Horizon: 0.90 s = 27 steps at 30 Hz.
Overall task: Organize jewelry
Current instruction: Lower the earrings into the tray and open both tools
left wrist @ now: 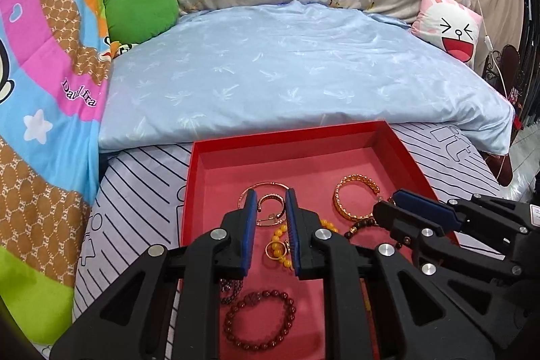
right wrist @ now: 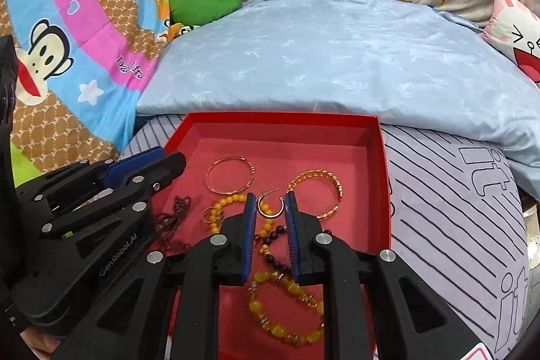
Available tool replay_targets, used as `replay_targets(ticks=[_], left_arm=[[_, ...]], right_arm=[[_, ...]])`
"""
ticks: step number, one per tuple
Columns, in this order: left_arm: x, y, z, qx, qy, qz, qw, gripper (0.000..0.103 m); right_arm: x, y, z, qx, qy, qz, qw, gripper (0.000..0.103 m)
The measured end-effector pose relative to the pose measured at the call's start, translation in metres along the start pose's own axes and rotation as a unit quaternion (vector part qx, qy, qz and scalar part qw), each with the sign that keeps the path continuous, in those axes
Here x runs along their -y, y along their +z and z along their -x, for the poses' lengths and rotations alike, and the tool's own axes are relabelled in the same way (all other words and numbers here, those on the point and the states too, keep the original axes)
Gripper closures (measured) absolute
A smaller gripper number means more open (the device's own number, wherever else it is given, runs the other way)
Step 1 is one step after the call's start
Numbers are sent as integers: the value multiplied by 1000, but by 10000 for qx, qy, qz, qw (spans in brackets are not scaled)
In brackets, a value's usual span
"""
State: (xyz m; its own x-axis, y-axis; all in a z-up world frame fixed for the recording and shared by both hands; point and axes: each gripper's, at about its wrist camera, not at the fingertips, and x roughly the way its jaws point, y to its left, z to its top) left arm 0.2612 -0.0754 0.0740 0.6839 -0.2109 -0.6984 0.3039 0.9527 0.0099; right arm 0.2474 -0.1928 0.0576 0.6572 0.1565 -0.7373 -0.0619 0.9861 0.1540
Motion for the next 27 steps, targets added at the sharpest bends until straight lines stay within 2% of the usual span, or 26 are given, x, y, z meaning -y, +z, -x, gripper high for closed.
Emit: replay_targets(ticks=[14,21,22,25,27], left_arm=[[-9,3,-31,-272,30,163,9995,86],[-3,3,-34,-252,93,98,9996,86],[-3,3,-34,-247,118,100,9996,85],[-6,4,-32,-211,195,162,9995,71],[-6,4,-27,-158,239,149,9995,69]], right_arm=[[4,6,-26,-180,-79,-80,9998,86],[3,6,-29,-172,-155,-65,9997,85],[2,6,-28,-149,-179,-34,9997,84],[-1,6,-24,-81,-235,38,9997,82],[-1,6,-19,-35,-271,59,9996,81]])
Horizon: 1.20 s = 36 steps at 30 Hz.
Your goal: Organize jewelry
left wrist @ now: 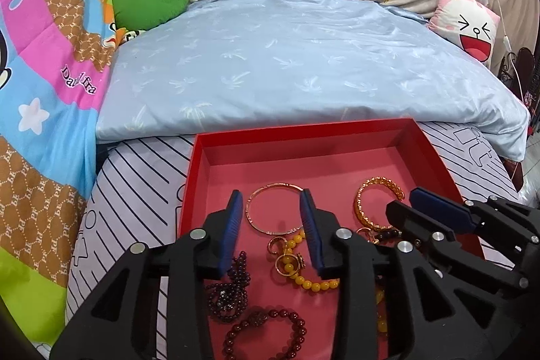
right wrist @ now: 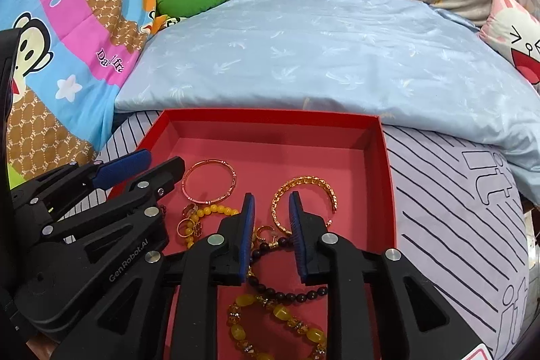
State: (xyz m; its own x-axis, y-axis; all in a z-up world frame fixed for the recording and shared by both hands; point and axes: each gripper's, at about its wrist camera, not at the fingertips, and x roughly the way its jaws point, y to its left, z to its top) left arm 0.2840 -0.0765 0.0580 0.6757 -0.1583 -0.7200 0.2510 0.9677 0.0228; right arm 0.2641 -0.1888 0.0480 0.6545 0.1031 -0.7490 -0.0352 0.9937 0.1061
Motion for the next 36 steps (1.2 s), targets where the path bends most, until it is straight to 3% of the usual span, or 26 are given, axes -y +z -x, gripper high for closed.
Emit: replay_targets(ticks=[7,16,26,33,36], left_arm=[[1,-11,24,98,-27,9,9999,69],[7,-51,53,50,7,7,10000,69],[12,-86,72,-91,-18,134,9999,69],[14,-98,83,-94,-51,240,9997,68],[15,-103,85,-95,-13,275,9996,63]], right_arm=[[-2,-10,29,188,-35,4,9998,74],[-12,-49,66,332,-132,19,9994,73],[-18,-85,86,359,-340,-46,9988,73],[-12,-101,92,332,-312,-260,9986,67],[-13,-104,95,372,-422,-193,9982,67]])
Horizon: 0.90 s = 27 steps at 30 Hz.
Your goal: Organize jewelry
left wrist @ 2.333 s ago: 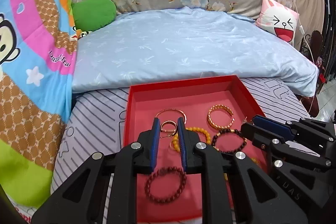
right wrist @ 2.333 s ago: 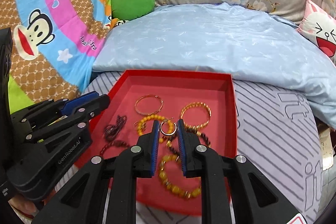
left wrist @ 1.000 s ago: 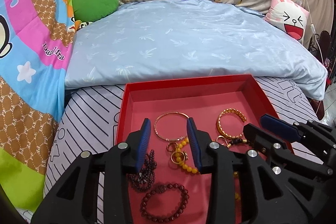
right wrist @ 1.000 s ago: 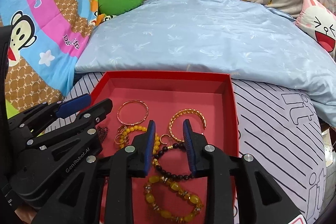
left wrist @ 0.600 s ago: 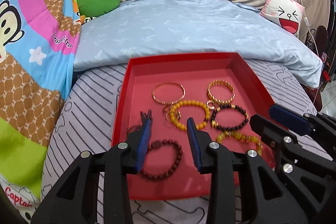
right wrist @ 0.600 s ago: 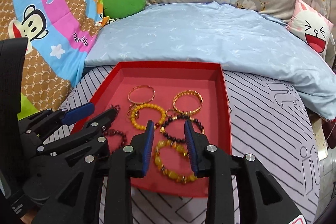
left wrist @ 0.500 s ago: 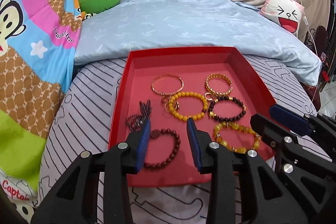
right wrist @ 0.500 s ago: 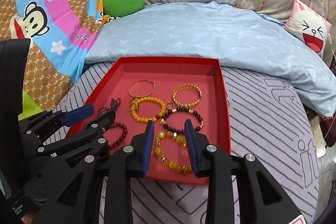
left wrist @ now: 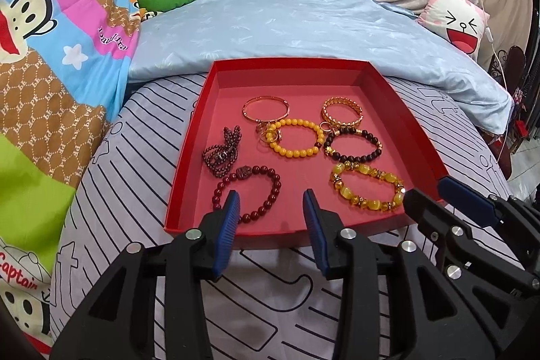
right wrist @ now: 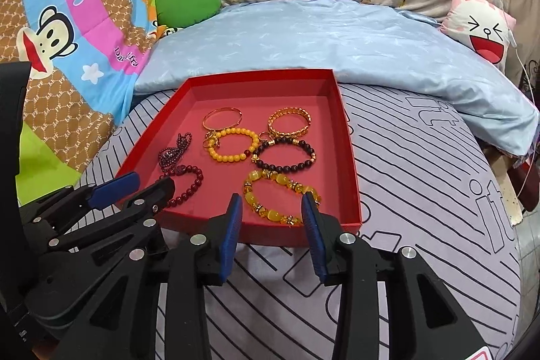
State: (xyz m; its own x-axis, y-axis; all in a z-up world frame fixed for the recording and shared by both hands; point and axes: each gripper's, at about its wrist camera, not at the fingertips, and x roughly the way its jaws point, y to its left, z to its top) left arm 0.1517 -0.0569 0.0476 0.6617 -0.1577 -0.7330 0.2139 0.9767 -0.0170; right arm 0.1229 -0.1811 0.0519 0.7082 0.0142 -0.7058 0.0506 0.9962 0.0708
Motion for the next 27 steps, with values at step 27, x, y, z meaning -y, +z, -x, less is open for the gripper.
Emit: replay_targets(ticks=[27], left_arm=[[-4,-7,12,190,400,149,9989,33]], right_arm=[[12,-6,12,221,-167,-184,9994,46]])
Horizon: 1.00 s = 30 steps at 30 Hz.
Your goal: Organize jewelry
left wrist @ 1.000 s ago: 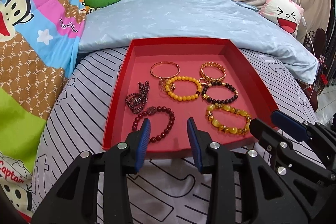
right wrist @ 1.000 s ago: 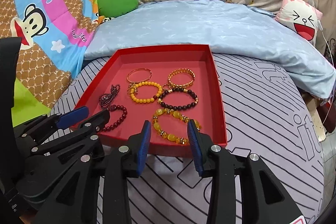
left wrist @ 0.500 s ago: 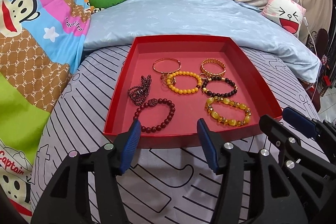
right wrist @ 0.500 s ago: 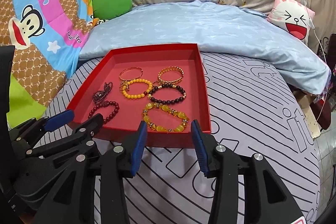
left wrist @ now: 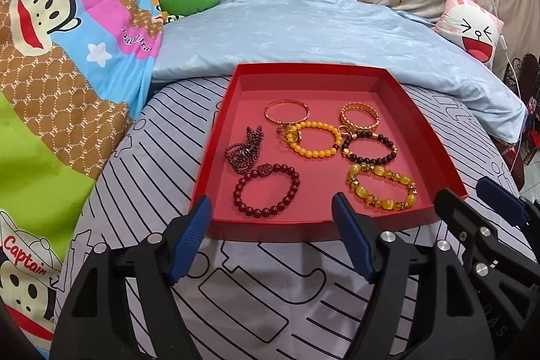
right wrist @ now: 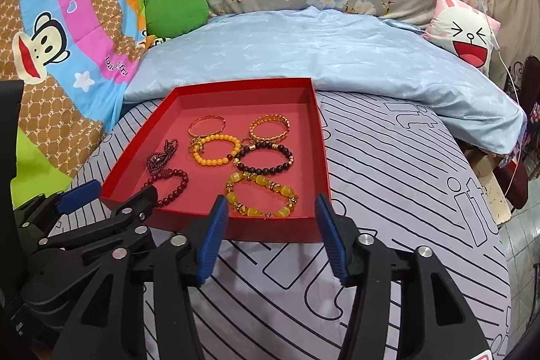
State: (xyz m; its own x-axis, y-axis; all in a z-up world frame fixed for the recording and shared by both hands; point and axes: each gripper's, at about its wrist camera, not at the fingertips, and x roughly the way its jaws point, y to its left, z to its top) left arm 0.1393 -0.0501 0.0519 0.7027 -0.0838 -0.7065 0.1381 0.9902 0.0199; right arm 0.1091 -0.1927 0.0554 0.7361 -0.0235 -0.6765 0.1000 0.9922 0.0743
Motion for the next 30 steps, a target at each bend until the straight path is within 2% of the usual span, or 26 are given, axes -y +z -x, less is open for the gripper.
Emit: replay_targets(ticks=[5,14,21,30], left_arm=[[-3,1,0,6,66,21,10000,26],[-10,0,2,49,179,88,9998,13],[-13,0,0,-5,184,148,9997,12],[-13,-1,1,-4,218,103,9997,12]], right_arm=[[1,-1,0,8,-4,-17,10000,44],[2,0,2,71,-90,-10,9999,31],[4,1,3,42,-202,-33,9998,19],[5,-1,3,-3,-231,-65,9997,19]])
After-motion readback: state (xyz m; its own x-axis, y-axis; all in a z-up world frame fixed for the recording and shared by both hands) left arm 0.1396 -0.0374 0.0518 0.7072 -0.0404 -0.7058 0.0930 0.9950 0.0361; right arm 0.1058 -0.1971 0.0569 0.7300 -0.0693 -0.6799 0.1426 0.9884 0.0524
